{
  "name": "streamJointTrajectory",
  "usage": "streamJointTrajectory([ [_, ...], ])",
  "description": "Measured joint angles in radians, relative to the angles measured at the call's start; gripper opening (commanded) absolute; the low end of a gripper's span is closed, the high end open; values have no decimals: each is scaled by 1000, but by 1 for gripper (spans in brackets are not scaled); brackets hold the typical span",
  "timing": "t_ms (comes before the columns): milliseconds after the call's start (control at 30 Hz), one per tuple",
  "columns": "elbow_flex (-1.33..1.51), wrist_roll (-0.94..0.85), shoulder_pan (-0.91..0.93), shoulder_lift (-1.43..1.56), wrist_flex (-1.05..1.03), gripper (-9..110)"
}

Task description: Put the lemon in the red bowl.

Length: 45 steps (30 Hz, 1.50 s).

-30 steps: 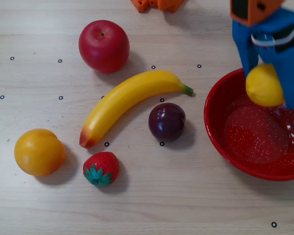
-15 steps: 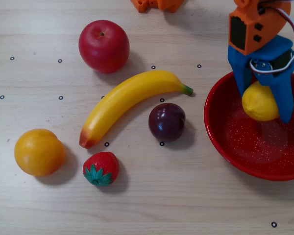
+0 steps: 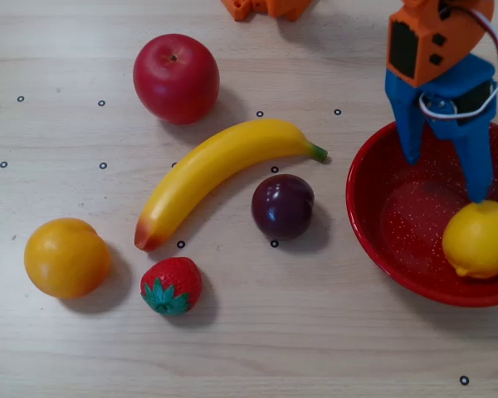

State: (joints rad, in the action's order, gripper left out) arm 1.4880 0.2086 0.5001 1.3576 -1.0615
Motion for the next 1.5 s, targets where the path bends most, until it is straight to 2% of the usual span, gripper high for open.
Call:
streamJointTrajectory([
  [100,-38,-14,-57,67,-15,7],
  [200,-41,-20,-101,176,-15,0],
  [333,18,-14,-133,347,-15,0],
  [667,512,-57,-322,902,-12,0],
  [1000,1100,-67,-500,1374,196,0],
  [1167,1299,-67,-525,1546,219,0],
  [1500,1539,-38,-543,1707,316,0],
])
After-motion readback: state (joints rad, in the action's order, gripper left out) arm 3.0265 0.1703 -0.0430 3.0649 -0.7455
